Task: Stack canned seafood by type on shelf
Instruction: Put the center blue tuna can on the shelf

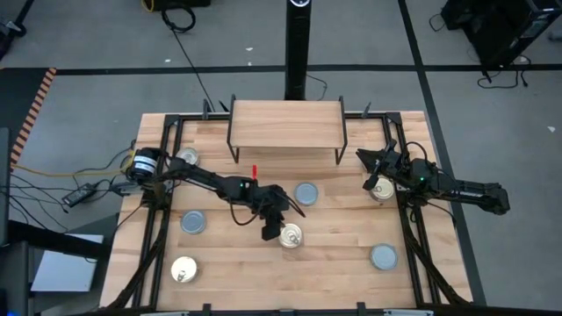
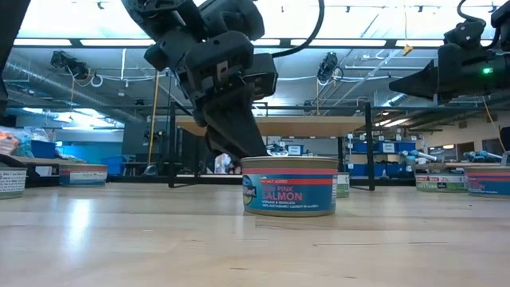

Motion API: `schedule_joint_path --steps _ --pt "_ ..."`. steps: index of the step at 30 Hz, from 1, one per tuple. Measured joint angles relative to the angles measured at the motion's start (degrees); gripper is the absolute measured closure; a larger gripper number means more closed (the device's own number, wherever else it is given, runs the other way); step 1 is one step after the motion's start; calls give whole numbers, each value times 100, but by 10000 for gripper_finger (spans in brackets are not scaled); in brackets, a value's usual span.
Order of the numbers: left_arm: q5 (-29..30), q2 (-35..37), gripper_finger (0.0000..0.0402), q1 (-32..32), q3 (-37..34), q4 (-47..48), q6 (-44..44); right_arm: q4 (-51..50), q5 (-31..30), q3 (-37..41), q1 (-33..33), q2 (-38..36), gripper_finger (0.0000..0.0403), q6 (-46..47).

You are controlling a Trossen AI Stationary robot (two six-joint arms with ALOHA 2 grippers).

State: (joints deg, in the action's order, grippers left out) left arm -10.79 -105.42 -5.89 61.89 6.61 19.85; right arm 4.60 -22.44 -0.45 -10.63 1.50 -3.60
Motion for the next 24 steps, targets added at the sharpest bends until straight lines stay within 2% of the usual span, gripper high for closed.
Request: schedule_joint_path --steps 8,15,24 --pt "66 12 324 47 2 41 3 2 0 0 -1 -2 341 0" --pt "81 25 326 232 9 209 -48 2 1 0 0 -2 341 0" --pt "81 27 326 407 9 198 -659 2 0 0 0 -2 341 0"
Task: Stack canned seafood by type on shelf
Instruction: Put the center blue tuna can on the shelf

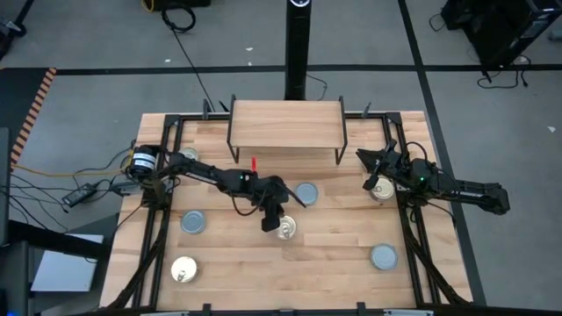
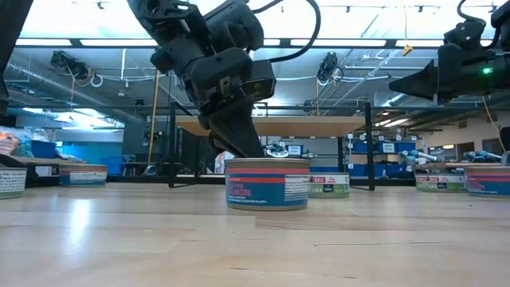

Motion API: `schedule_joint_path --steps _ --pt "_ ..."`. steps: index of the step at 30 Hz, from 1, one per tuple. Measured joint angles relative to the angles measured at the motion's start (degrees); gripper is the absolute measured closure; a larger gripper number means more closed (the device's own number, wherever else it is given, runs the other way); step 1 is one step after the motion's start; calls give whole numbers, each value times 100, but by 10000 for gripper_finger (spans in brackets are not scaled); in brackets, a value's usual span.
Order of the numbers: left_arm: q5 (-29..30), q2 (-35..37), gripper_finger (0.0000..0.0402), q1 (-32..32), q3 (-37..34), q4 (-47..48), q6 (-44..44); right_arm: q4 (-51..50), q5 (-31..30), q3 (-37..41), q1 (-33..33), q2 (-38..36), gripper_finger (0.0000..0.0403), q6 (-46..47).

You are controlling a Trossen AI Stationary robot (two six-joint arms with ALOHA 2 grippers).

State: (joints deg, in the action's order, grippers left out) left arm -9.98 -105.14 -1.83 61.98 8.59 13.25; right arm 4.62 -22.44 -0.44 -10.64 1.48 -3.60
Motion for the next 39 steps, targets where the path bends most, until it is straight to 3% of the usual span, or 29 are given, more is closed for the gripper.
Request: schedule_joint_path --steps 6,11,16,24,39 --pt "-2 -10 313 -112 182 322 -516 0 1 0 0 1 341 0" --pt "89 -37 276 -221 573 774 -990 -2 0 0 -2 0 341 0" --pt "-33 -31 250 -194 866 1419 -819 0 0 0 -1 1 341 1" --pt "-517 -31 274 -192 881 1518 -105 -1 1 1 -2 1 341 0" --pt "-171 -111 295 -179 894 1464 489 0 2 0 -2 2 341 0"
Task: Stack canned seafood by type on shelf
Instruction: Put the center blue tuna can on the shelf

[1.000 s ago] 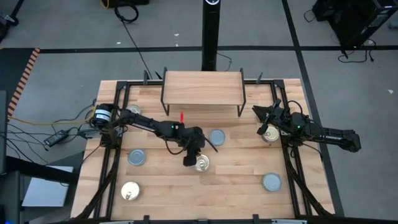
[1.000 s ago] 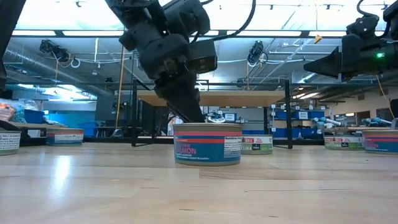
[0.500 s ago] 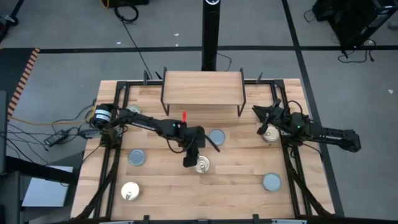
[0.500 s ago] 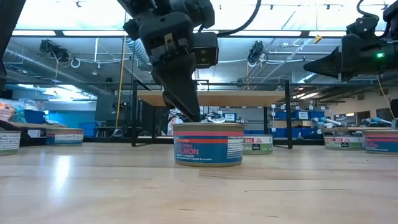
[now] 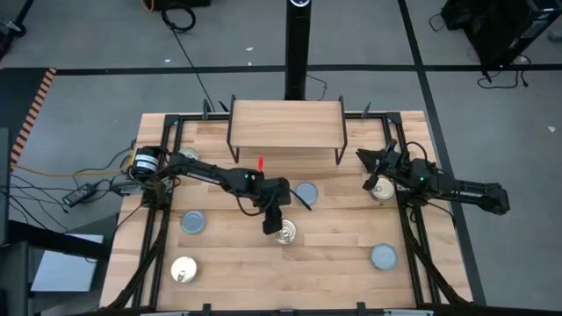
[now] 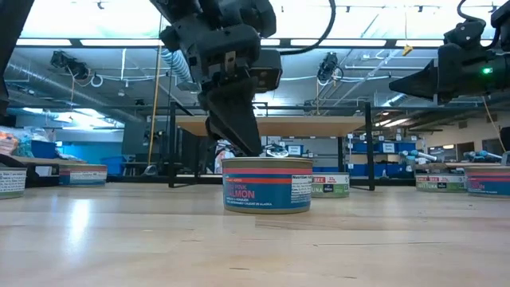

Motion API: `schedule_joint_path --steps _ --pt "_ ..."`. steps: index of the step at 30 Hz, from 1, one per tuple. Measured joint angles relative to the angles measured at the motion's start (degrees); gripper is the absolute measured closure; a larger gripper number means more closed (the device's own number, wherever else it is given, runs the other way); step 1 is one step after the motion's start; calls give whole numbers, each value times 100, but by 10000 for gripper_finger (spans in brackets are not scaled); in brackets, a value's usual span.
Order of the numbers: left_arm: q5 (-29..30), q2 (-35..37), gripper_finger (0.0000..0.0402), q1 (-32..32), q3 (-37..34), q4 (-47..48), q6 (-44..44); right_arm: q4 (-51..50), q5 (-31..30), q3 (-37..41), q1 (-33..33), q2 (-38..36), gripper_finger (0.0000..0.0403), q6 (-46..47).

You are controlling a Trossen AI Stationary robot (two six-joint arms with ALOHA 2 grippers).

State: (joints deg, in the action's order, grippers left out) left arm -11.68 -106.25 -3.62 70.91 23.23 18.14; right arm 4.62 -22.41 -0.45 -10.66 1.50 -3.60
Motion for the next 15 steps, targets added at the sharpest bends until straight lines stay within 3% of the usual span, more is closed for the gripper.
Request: schedule_joint_path --steps 15 --pt "-250 -245 313 40 -2 -166 9 16 0 0 2 -1 341 1"
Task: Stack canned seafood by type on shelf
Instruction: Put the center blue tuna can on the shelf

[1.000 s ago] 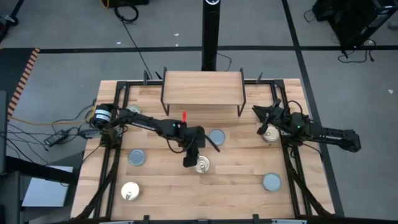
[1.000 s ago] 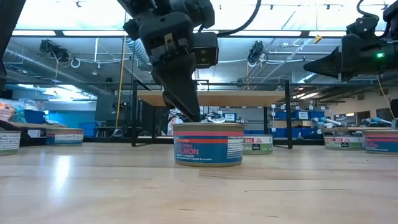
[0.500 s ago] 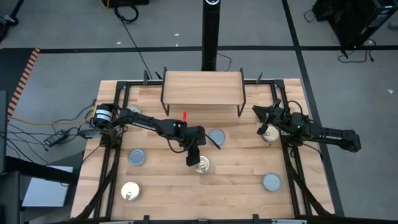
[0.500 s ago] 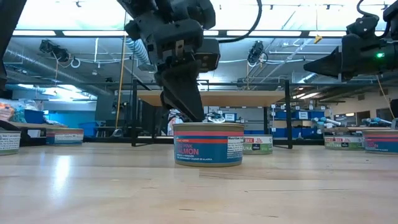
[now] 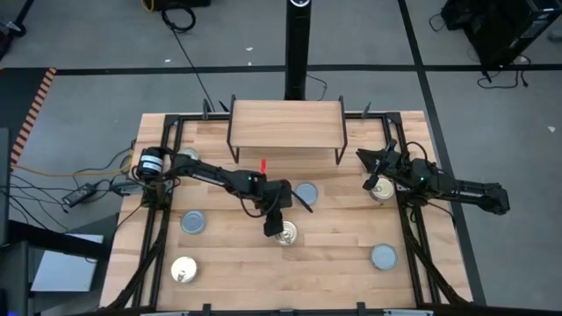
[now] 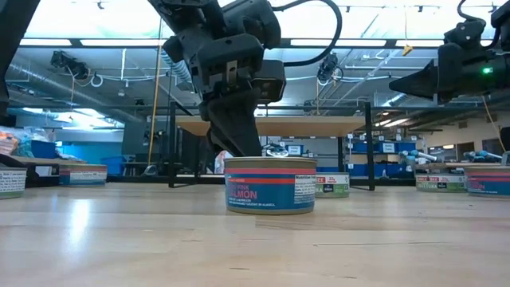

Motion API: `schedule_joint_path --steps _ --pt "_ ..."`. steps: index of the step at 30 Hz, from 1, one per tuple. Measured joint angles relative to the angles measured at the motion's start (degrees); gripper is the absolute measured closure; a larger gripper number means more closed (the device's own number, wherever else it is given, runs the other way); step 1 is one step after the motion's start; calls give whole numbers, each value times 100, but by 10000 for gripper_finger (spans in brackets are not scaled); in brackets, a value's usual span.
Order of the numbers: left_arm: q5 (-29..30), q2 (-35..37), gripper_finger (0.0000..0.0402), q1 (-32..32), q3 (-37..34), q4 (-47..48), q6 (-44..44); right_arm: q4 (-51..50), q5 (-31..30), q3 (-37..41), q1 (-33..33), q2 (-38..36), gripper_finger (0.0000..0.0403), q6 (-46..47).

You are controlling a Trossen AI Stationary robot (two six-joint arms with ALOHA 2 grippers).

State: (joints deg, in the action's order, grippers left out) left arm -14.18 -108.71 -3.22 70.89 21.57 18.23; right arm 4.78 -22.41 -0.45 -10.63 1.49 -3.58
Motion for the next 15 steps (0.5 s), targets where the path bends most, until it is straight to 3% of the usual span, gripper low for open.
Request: schedule_joint_path --steps 8,15 --pt "16 2 393 111 4 -9 -146 2 0 0 -2 -1 341 -1" --pt "-10 2 398 173 4 2 -209 4 0 0 0 -1 341 -1"
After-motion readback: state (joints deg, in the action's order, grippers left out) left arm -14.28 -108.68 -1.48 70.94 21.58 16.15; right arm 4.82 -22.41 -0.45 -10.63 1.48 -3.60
